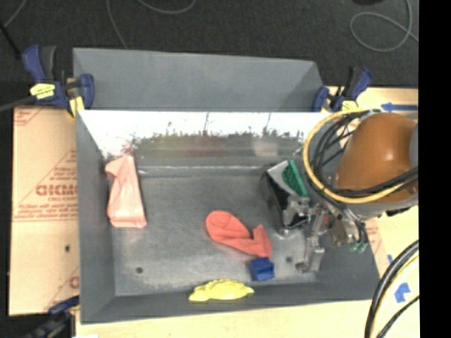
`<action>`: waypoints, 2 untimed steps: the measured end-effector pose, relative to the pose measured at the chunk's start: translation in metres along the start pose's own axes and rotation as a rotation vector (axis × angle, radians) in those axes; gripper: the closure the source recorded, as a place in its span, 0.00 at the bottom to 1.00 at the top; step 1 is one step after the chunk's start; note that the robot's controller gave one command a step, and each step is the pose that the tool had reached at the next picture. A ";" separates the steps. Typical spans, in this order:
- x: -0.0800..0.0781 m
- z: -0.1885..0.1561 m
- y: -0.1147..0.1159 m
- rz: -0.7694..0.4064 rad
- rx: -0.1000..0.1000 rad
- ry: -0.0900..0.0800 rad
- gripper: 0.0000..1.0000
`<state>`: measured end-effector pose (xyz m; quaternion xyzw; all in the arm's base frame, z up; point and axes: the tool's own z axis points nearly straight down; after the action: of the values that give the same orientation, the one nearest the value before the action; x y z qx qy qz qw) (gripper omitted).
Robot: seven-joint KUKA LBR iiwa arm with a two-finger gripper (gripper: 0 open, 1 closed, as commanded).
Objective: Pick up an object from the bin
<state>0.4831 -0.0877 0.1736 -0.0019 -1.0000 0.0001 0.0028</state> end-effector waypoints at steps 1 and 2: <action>-0.001 -0.004 0.000 -0.003 0.001 -0.007 0.00; -0.013 0.026 0.021 0.049 0.001 -0.010 0.00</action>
Offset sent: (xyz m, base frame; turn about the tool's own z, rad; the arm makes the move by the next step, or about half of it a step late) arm 0.0185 0.0407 -0.0545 0.0852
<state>0.4958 -0.0669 0.1471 -0.0263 -0.9997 0.0007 -0.0020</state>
